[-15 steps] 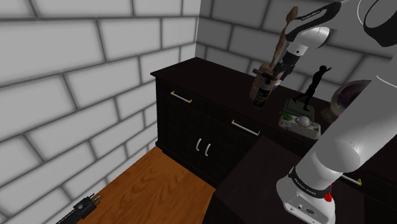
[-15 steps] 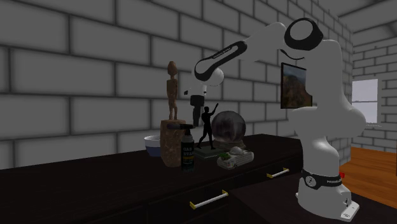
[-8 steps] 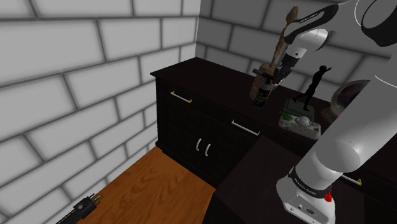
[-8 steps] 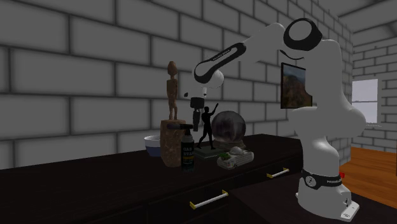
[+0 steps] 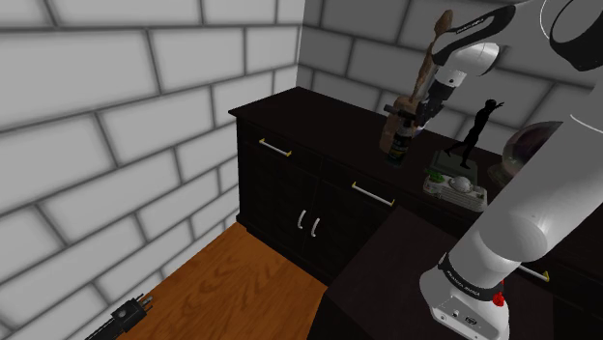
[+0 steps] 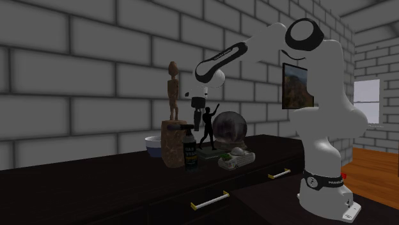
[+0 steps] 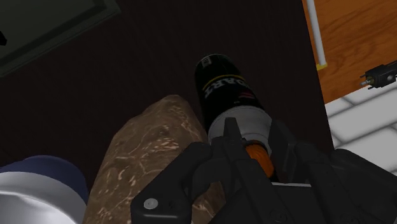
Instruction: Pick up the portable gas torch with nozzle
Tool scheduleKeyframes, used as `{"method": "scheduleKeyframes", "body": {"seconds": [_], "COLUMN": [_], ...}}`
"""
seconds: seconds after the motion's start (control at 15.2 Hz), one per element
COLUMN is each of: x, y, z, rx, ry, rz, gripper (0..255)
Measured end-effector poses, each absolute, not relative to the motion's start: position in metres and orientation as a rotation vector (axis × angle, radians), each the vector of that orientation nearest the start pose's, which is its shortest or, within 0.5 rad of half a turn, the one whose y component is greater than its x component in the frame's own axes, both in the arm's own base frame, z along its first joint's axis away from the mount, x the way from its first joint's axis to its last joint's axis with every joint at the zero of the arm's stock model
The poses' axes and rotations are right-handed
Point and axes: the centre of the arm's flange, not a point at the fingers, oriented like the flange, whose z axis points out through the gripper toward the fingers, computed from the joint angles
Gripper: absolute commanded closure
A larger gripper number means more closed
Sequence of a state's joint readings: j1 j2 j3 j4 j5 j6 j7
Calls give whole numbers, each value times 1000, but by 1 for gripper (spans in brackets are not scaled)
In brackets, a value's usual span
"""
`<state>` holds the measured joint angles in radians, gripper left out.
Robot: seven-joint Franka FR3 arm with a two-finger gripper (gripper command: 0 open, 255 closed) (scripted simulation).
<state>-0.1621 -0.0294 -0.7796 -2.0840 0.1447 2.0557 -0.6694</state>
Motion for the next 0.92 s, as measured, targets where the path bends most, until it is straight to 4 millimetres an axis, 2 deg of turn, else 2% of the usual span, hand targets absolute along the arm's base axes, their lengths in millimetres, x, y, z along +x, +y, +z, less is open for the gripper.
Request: {"method": "scheduleKeyframes", "body": {"seconds": [0.92], "x": [324], "y": [-434], "z": [504], "rx": [-2985], "ry": [511], "rz": [-152], "gripper": [255]}}
